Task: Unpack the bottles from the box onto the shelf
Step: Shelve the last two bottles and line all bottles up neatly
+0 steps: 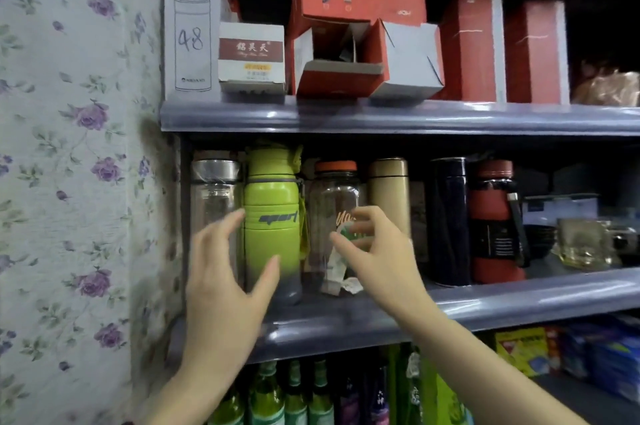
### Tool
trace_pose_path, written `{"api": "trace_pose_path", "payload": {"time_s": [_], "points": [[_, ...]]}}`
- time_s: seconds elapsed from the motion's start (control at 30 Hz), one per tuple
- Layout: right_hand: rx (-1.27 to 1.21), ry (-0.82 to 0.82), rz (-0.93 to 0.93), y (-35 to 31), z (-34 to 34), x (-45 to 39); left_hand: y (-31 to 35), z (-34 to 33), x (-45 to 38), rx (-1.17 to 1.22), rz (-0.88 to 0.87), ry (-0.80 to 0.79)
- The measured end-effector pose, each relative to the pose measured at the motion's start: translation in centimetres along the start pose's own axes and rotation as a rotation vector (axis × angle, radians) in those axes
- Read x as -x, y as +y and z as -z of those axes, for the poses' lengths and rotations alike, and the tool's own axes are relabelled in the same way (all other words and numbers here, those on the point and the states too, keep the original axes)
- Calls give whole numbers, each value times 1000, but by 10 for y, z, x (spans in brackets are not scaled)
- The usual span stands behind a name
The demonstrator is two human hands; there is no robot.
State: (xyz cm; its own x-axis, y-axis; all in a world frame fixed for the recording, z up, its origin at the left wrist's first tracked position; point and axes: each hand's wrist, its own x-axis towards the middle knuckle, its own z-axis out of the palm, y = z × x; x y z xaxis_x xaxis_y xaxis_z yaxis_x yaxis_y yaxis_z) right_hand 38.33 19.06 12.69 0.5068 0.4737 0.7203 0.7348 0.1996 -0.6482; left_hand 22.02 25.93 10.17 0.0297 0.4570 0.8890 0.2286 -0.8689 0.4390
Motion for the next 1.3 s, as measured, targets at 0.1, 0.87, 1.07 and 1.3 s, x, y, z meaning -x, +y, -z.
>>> {"api": "trace_pose_path", "payload": {"time_s": [0.1, 0.87, 1.07, 1.3], "points": [[14, 211, -54, 25, 37, -13, 26, -37, 8, 131, 49, -246], [134, -95, -220, 90, 37, -55, 44, -153, -15, -275, 430, -294], [48, -108, -219, 95, 41, -57, 35, -145, -17, -242, 399, -328], [-11, -184, -235, 106, 44, -61, 19, -129, -23, -98, 327, -420]]}}
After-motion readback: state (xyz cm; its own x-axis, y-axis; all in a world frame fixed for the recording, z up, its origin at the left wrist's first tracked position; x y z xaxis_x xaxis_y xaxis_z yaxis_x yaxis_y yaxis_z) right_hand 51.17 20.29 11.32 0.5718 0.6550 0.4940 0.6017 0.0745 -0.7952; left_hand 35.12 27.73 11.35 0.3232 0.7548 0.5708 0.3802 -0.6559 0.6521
